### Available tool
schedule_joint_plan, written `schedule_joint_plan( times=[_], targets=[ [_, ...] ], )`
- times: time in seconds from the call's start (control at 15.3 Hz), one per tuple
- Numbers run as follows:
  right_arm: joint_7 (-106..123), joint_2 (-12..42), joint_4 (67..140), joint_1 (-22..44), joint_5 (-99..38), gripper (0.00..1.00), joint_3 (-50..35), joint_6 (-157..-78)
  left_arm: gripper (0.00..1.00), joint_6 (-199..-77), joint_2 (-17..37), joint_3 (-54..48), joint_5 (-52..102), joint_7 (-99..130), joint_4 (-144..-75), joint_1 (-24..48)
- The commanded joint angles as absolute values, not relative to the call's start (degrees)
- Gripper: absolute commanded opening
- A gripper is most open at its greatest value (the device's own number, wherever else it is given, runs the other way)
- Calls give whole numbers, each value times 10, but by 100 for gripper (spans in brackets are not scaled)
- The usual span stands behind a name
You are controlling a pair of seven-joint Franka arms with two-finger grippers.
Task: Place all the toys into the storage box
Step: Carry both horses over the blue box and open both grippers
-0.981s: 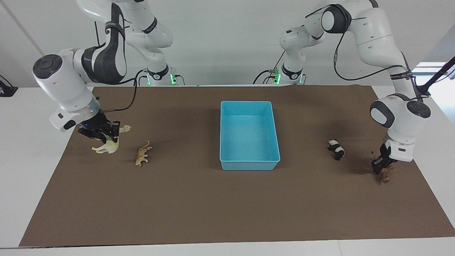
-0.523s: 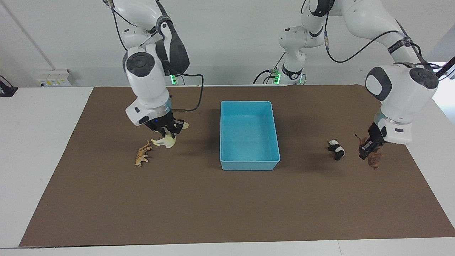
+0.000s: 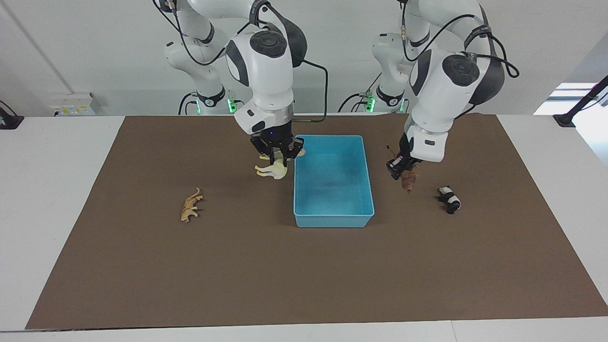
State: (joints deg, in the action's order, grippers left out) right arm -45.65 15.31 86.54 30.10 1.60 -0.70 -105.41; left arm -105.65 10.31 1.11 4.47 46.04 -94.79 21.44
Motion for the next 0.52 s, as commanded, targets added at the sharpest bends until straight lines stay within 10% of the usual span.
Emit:
schedule_joint_plan(
  times=[0.0, 0.2, 0.26, 0.39, 0.46],
  targets=[
    [-502, 195, 831, 322, 24, 1, -5, -1085, 0, -1073, 75, 21, 73, 469, -992, 229],
    [-508, 198, 831, 327, 22, 3, -5, -1094, 0, -1101, 61, 21, 83, 469, -1027, 243],
    [-513, 197, 831, 330, 22, 19, -6, -1094, 0, -1100, 60, 21, 84, 468, -1027, 242],
    [-515, 197, 831, 331, 19, 100, -6, -1095, 0, -1096, 62, 23, 92, 465, -1019, 236],
    [-515, 196, 831, 333, 18, 100, -6, -1092, 0, -1096, 61, 26, 109, 458, -1014, 224]
  ],
)
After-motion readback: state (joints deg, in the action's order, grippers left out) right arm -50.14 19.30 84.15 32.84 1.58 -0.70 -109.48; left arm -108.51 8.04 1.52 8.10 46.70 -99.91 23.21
